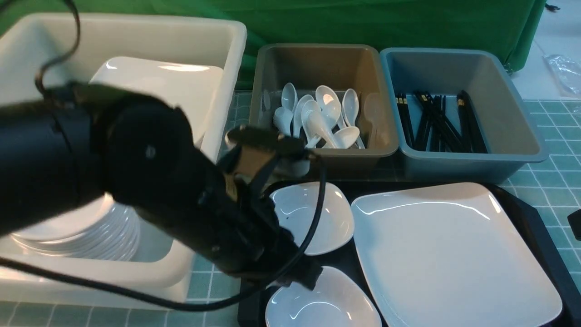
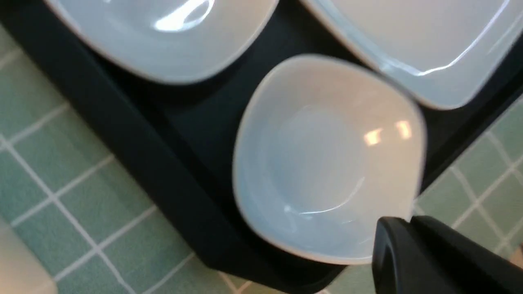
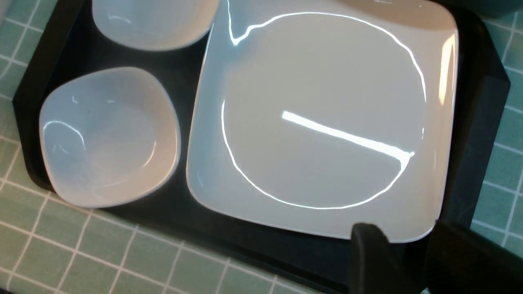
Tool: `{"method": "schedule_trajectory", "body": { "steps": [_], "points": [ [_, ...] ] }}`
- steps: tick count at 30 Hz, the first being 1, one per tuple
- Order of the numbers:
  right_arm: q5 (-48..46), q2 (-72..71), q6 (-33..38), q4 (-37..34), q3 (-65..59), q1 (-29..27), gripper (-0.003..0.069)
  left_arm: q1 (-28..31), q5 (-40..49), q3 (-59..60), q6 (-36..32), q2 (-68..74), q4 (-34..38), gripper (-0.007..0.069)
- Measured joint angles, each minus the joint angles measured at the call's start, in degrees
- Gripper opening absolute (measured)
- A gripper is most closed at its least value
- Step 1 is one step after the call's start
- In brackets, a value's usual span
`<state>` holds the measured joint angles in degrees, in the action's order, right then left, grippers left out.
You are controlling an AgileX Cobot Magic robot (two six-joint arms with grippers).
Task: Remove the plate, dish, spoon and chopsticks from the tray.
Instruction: Use the left arm to grab a small plate from the dinner plate
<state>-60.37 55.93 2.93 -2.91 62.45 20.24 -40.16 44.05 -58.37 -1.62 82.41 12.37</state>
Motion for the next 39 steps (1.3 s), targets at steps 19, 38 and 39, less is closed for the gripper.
{"method": "schedule_trajectory", "body": {
  "steps": [19, 38, 39],
  "points": [
    [-0.11, 0.00, -0.05, -1.21, 0.00, 0.00, 0.0237, 0.16, -18.74, 2.72, 0.56, 15.51, -3.89, 0.0551],
    [0.48, 0.00, -0.31, -1.26, 0.00, 0.00, 0.0237, 0.24, -19.34, 2.02, 0.71, 20.90, 0.24, 0.0150],
    [0.48, 0.00, -0.28, -1.26, 0.00, 0.00, 0.0237, 0.24, -18.70, 2.02, 1.62, 20.72, 1.07, 0.0139]
  ]
}}
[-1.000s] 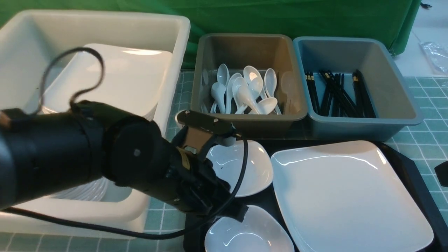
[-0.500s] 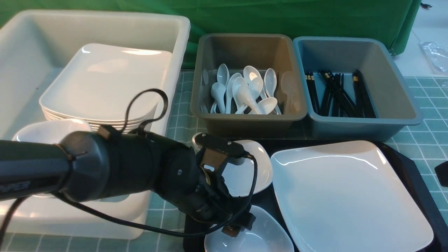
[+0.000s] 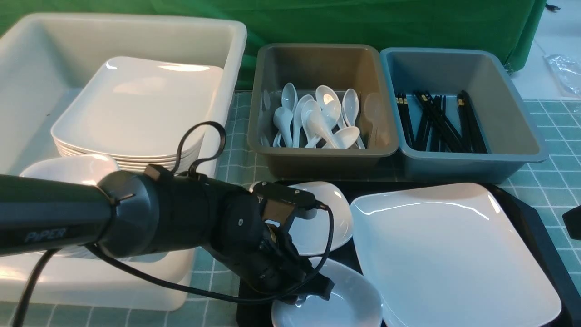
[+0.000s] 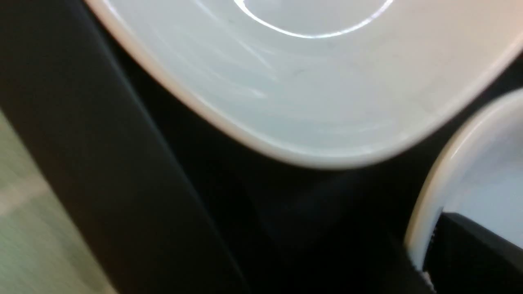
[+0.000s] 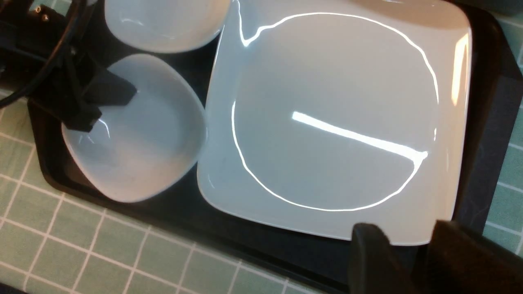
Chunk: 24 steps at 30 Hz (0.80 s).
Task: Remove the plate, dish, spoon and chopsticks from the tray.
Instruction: Use the left arm to grab a small plate from the dinner plate, then use the left arm to put the small plate into the large storage box on the left
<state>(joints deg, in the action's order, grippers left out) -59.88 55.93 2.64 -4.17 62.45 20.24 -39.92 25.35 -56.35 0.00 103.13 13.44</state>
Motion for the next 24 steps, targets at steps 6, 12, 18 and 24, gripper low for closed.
{"method": "schedule_trajectory", "body": {
  "steps": [6, 12, 18, 24],
  "points": [
    [0.00, 0.00, 0.00, 0.00, 0.00, 0.00, 0.0237, 0.00, 3.63, 0.23, 1.94, -2.77, 0.23, 0.0104],
    [0.00, 0.00, 0.00, 0.00, 0.00, 0.00, 0.0237, 0.30, 7.85, 0.65, 4.20, -13.00, -0.29, 0.0027],
    [0.47, 0.00, 0.00, 0.00, 0.00, 0.00, 0.0237, 5.70, 8.84, 0.71, 5.05, -23.25, 2.26, 0.0022],
    [0.67, 0.00, 0.00, 0.00, 0.00, 0.00, 0.0237, 15.48, 15.17, -2.06, 4.35, -33.02, 3.64, 0.0022]
  ]
}}
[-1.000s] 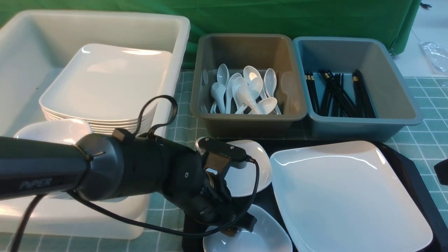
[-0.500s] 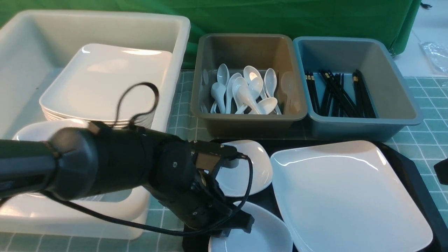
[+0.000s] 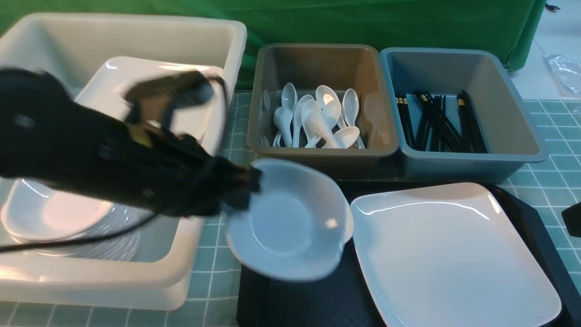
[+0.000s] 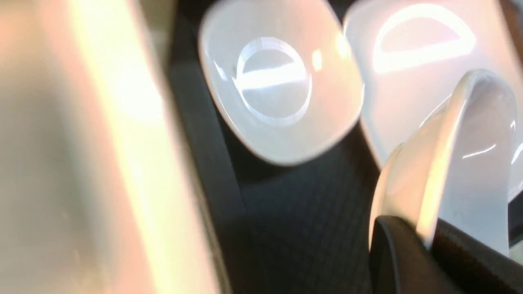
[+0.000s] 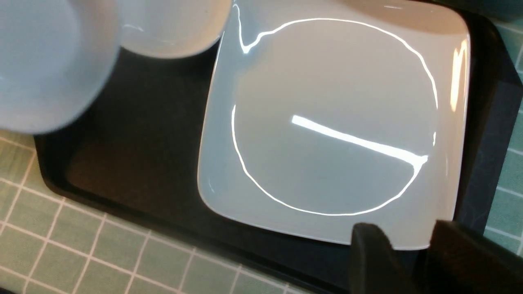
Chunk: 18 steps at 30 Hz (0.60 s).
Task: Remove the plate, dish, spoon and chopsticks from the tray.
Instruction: Use the left arm to put the small plate into the large storage box on the left
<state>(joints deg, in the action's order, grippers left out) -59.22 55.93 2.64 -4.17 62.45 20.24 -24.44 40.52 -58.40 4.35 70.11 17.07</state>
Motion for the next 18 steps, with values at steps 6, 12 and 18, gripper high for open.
{"method": "schedule_trajectory", "body": {
  "steps": [6, 12, 18],
  "points": [
    [0.84, 0.00, 0.00, 0.00, 0.00, 0.00, 0.0237, 18.94, 7.73, -2.96, -1.01, -11.58, -5.52, 0.0022],
    [1.30, 0.00, 0.00, 0.00, 0.00, 0.00, 0.0237, 42.74, 16.36, -2.94, -8.37, -14.72, -8.28, 0.0022],
    [1.71, 0.00, 0.18, -0.02, 0.00, 0.00, 0.0237, 52.31, 14.31, -0.75, -17.88, -11.06, 1.14, 0.0022]
  ]
}}
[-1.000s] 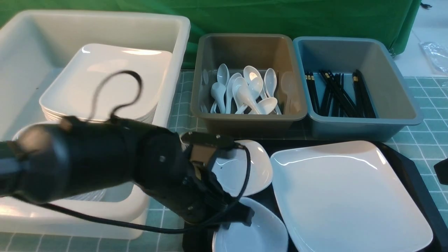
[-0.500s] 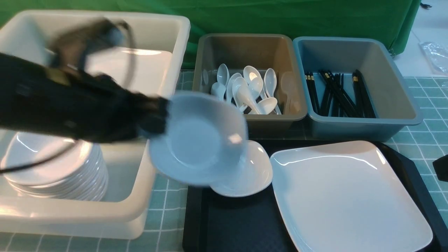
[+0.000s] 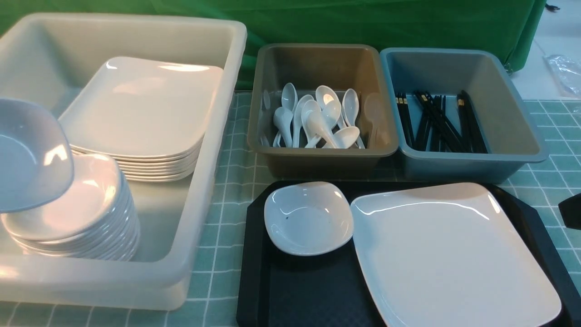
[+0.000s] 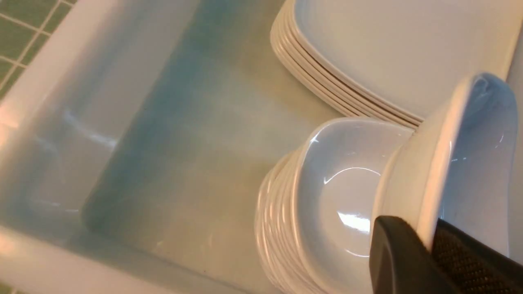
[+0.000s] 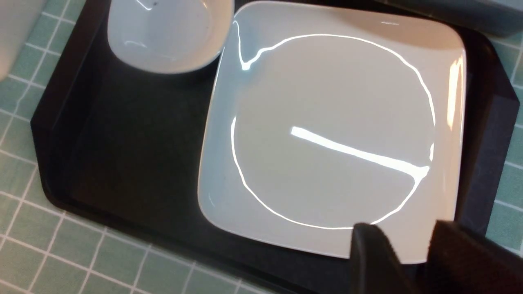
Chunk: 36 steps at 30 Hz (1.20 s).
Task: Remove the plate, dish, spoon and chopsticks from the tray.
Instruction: Use the left arm to put the small plate into the large storage box on the left, then use the left arm to grab a small plate from the dinner plate
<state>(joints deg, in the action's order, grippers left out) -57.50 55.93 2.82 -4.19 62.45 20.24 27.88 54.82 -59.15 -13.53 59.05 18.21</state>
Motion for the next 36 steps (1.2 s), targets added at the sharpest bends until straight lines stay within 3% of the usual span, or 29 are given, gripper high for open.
{"method": "schedule_trajectory", "body": {
  "steps": [3, 10, 14, 15, 16, 21, 26, 28, 32, 34, 36],
  "points": [
    [0.12, 0.00, 0.06, -0.05, 0.00, 0.00, 0.0237, 0.18, -0.75, 0.20, -3.22, 4.62, 4.35, 0.0022],
    [0.12, 0.00, 0.06, -0.05, 0.00, 0.00, 0.0237, 0.23, -0.77, 0.20, -5.34, 12.76, 4.75, 0.0025],
    [0.12, 0.00, 0.06, -0.05, 0.00, 0.00, 0.0237, 0.23, -0.96, 0.20, -5.56, 14.27, 4.58, 0.0081],
    [0.12, 0.00, 0.06, -0.05, 0.00, 0.00, 0.0237, 0.23, -0.95, 0.20, -4.93, 14.32, 3.87, 0.0143],
    [0.12, 0.00, 0.06, -0.05, 0.00, 0.00, 0.0237, 0.23, -0.87, 0.20, -4.42, 14.32, 3.74, 0.0151],
    [0.12, 0.00, 0.06, -0.10, 0.00, 0.00, 0.0237, 0.23, 2.50, -4.53, 1.24, 13.89, -2.07, 0.0412],
    [0.12, 0.00, 0.12, -0.15, 0.00, 0.00, 0.0237, -0.68, 6.79, -11.87, 2.08, 12.49, -0.70, 0.0486],
    [0.12, 0.00, 0.06, -0.22, 0.00, 0.00, 0.0237, -1.95, 7.67, -13.52, 2.00, 12.11, 0.41, 0.0474],
    [0.12, 0.00, 0.06, -0.38, 0.00, 0.00, 0.0237, -15.41, 7.80, -15.60, 1.44, 11.50, 5.27, 0.0297],
    [0.18, 0.00, 0.06, -0.44, 0.00, 0.00, 0.0237, -26.59, 5.94, -15.60, 2.08, 12.56, 5.85, 0.0136],
    [0.18, 0.00, 0.06, -0.44, 0.00, 0.00, 0.0237, -38.07, 3.61, -15.60, 4.30, 15.37, 4.87, 0.0046]
  ]
}}
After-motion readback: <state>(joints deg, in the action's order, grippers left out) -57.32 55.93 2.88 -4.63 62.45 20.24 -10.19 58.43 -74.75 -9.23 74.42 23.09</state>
